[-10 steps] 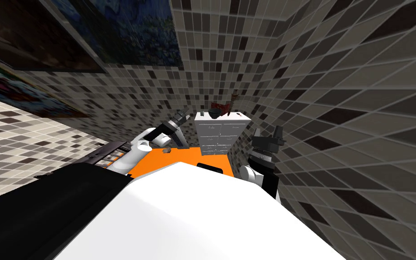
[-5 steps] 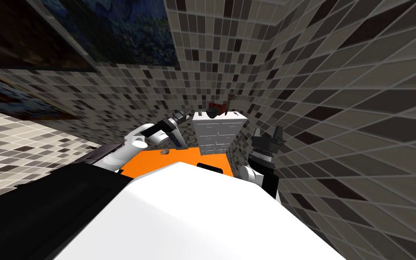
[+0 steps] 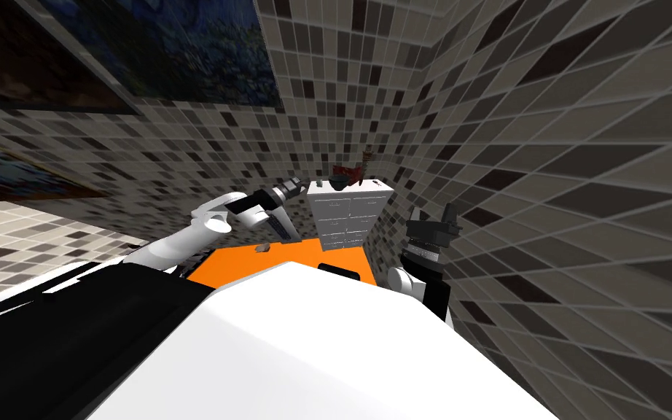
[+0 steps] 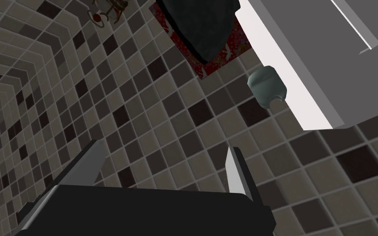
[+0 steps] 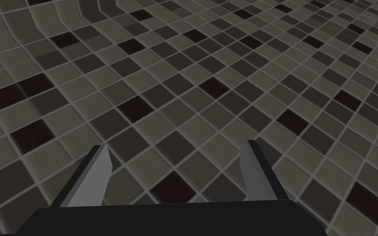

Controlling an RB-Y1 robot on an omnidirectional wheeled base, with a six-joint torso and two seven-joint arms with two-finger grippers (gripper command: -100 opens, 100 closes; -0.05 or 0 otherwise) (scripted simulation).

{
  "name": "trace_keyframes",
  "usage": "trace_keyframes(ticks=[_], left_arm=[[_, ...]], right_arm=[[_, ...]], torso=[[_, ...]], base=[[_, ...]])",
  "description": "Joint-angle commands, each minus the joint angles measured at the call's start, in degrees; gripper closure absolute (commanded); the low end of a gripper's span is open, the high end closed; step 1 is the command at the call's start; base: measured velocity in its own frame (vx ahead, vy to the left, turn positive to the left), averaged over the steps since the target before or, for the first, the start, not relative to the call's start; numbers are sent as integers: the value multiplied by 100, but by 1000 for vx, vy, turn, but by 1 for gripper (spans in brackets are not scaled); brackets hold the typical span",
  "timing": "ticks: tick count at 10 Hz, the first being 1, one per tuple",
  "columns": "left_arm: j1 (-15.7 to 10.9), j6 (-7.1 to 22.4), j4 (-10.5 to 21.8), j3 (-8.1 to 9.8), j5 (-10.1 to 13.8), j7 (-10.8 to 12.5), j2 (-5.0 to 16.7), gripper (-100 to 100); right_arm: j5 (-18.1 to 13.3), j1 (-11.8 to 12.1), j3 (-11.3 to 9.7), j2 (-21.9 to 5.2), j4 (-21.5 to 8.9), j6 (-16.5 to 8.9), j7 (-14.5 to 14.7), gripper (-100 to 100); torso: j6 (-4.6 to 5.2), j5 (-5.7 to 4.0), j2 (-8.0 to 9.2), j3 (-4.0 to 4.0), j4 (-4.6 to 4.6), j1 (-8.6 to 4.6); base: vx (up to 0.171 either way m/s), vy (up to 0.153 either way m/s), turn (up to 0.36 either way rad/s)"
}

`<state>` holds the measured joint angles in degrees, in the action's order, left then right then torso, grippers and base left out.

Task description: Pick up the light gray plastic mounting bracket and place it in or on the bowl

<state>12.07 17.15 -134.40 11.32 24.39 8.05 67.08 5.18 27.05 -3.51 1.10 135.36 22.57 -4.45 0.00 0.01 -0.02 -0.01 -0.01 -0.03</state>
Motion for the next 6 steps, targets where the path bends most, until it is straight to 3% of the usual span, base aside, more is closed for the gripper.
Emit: trace_keyframes(ticks=[1,2,4,5,6], left_arm=[[35,170,-12,45,61,44,286,-100],[44,408,10,100,202,131,461,-100],[44,469,10,100,202,131,708,-100],[67,737,40,151,345,220,932,-100],[67,765,40,151,345,220,1089,-100]], right_arm=[[0,0,0,0,0,0,0,0],[0,1,0,0,0,0,0,0],[0,1,0,0,0,0,0,0],[0,1,0,0,0,0,0,0],[0,0,0,0,0,0,0,0]], torso=[[0,0,0,0,0,0],[-3,0,-1,0,0,0],[-3,0,-2,-1,0,1],[-4,2,-2,-1,0,4],[-1,1,-4,-2,-1,2]], base=[[-1,-13,-86],[3,-16,-137],[2,-5,-39],[9,-11,-136],[10,-8,-84]])
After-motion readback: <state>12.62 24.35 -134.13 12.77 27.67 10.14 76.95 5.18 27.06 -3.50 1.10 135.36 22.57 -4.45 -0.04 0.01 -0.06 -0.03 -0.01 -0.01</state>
